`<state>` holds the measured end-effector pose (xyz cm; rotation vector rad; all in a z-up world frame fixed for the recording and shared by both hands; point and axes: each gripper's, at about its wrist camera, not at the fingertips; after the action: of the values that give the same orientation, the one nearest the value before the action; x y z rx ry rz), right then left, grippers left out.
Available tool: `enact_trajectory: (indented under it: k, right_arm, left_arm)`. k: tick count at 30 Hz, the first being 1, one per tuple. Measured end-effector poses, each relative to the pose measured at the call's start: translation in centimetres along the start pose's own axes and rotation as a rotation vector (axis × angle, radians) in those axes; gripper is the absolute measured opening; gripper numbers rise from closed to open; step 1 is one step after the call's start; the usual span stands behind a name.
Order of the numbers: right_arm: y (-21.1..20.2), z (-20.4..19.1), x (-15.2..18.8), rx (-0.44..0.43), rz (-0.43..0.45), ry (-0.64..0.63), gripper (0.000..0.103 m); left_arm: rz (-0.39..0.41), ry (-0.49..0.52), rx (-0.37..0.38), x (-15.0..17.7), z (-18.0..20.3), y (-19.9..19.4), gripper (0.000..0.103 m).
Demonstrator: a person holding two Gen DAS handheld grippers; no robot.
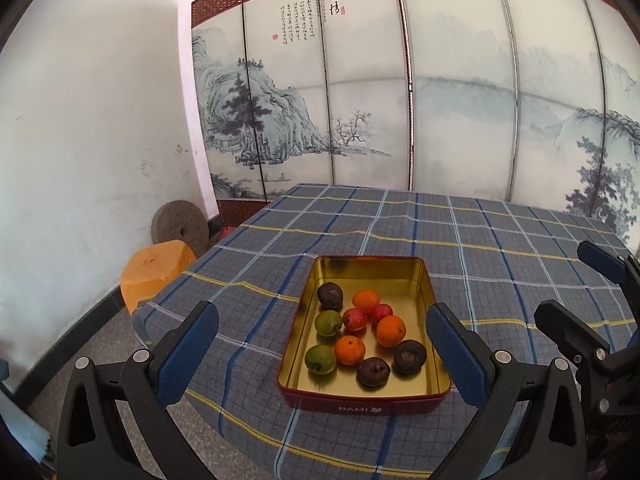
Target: Organize fruits
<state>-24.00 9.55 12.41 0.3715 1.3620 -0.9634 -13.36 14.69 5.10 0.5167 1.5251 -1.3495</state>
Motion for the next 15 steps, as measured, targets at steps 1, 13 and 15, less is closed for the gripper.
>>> enact_trajectory:
  k: [1,13,15]
  right_arm:
    - [0.0,0.1,0.1,0.000,-0.002,0.003,0.103]
    - [3.0,6.6,4.2,-0.049,-0.188,0.092,0.103]
    - [4.0,9.3,5.8,-0.035,-0.266,0.105,0.103]
  left_arm:
    - [-0.007,-0.001,-0.002,0.0,0.1,0.2,0.103]
    - [-0.090,0.007,-0.035,-0.3,0.8,3.2,0.103]
    - [-0.088,0.013,-0.042,-0.3,0.9,3.3,0.103]
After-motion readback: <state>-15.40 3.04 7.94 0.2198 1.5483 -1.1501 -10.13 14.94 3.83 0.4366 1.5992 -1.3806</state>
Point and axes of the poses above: each gripper's, at about its wrist camera, not at the fingertips, and y roughly the way its jaws point, z to its right, x to its underside, and after that the axes turned 12 degrees about -y, right-handed
